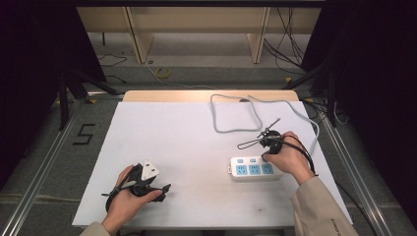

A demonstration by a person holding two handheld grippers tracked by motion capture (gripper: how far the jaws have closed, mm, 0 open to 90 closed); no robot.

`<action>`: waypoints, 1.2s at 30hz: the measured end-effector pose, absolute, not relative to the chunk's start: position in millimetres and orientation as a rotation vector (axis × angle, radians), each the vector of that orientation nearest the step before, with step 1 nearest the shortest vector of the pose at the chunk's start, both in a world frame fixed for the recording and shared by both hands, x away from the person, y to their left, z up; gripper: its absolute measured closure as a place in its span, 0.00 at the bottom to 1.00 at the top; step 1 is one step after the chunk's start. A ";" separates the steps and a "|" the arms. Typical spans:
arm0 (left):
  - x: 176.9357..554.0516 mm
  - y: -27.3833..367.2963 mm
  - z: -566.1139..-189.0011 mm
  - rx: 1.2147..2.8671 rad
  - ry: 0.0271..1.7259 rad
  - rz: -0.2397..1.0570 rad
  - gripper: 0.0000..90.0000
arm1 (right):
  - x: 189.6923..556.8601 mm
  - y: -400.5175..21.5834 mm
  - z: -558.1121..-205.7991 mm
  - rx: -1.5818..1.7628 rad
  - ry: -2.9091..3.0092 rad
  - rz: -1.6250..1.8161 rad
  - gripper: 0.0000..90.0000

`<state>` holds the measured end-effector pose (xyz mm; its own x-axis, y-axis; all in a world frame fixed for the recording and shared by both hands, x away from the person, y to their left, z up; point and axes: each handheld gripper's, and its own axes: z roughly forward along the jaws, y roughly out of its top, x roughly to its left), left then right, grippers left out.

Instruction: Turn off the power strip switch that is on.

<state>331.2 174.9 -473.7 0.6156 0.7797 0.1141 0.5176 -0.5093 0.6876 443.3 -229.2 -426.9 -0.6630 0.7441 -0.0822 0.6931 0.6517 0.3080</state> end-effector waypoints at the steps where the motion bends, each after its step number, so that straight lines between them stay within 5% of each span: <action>1: 331.2 174.9 -473.7 2.224 1.015 0.554 0.19 | 443.3 -228.8 -427.4 1.175 2.671 0.367 0.99; 36: 330.6 174.8 -473.8 2.230 1.016 0.554 0.19 | 442.8 -226.4 -429.8 1.217 2.653 0.359 1.00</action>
<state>330.6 174.8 -473.8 0.6164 0.7788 0.1162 0.5190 -0.5128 0.6838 442.8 -226.4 -429.8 -0.6406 0.7637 -0.0799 0.7150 0.6312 0.3007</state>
